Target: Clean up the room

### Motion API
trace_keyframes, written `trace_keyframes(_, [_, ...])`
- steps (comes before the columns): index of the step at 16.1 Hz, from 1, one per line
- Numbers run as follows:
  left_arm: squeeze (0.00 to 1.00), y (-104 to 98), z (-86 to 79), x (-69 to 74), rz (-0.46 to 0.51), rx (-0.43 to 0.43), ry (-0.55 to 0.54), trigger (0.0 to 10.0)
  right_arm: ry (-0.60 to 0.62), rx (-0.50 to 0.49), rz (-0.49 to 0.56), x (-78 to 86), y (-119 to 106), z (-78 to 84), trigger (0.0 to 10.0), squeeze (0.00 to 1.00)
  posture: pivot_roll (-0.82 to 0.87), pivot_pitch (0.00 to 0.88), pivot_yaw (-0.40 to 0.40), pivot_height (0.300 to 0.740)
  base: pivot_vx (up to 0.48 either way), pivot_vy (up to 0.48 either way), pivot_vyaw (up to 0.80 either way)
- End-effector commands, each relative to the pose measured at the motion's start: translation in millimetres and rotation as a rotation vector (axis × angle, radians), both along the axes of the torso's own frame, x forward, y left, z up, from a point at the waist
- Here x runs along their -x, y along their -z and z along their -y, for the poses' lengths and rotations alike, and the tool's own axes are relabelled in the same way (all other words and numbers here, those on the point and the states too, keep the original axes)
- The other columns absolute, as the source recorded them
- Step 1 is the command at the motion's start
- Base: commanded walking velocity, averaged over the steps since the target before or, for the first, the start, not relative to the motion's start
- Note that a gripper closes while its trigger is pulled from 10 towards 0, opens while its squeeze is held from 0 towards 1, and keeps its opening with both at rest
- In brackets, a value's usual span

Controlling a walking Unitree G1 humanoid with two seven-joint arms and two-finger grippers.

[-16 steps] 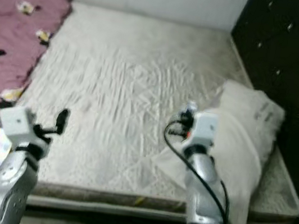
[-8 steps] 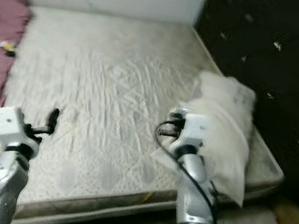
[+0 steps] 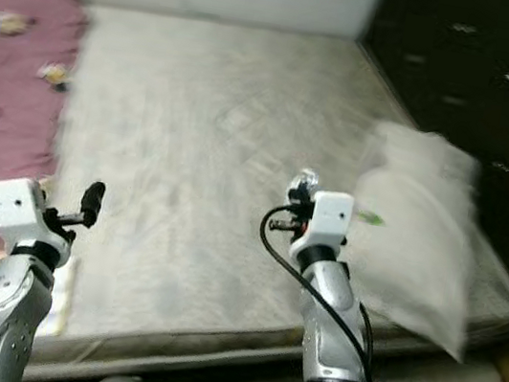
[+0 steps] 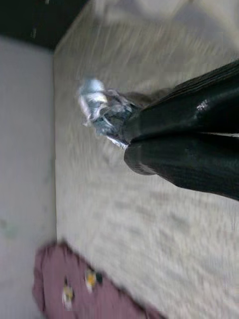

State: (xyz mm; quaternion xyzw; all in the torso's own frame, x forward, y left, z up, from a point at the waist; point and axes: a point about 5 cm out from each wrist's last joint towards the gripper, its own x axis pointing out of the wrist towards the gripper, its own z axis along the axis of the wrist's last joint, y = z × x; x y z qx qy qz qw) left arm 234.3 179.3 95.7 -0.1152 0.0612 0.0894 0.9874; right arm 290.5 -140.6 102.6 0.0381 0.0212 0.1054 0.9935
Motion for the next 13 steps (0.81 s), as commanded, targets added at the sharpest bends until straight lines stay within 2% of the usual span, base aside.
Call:
trace_keyframes(1, [0.0, -1.8, 4.1, -0.3, 0.004, 0.003, 0.01, 10.0, 0.021, 0.004, 0.016, -1.3, -3.9, 6.3, 10.0, 0.0, -0.02, 0.049, -0.009, 0.74, 0.0, 0.48, 0.79])
trace_keyframes(8, [0.0, -2.1, 2.9, 2.0, 0.002, -0.001, 0.004, 10.0, 0.011, 0.005, 0.019, -2.6, -4.1, 4.3, 10.0, 0.0, -0.01, 0.052, -0.015, 0.74, 0.0, 0.48, 0.77])
trace_keyframes(13, [0.0, -2.2, 2.8, 1.7, 0.001, -0.004, 0.006, 10.0, 0.004, -0.001, 0.013, -3.6, -3.2, 3.1, 10.0, 0.0, -0.01, 0.049, -0.018, 0.74, 0.0, 0.48, 0.08])
